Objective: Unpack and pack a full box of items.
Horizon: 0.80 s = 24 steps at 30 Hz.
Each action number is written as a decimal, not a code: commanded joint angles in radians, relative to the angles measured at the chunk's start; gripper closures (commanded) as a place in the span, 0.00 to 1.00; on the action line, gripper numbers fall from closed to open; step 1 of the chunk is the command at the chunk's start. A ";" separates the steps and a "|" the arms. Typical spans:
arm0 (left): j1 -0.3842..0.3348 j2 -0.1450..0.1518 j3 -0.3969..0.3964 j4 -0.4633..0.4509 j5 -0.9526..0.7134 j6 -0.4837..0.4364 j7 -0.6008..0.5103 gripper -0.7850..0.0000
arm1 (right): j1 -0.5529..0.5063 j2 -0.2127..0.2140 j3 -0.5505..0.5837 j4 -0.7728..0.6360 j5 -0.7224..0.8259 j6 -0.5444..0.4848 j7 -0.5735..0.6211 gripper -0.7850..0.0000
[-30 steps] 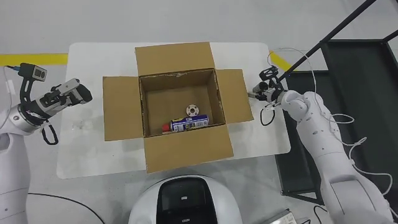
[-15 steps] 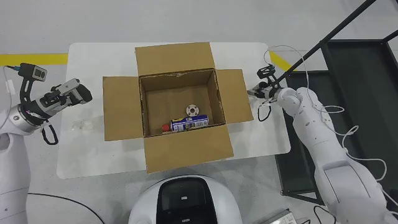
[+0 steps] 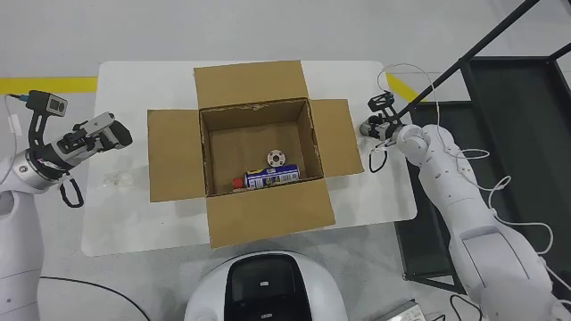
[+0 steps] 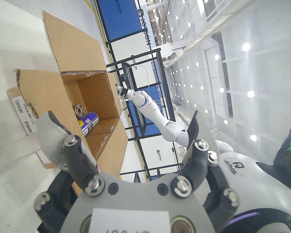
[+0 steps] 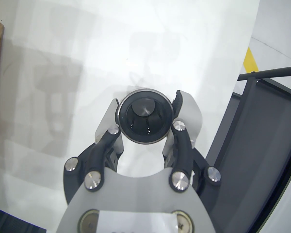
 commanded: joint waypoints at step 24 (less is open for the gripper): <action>0.000 0.000 0.000 0.000 0.000 0.000 0.000 0.00 | -0.321 0.056 0.029 -0.956 -0.041 -0.091 0.078 1.00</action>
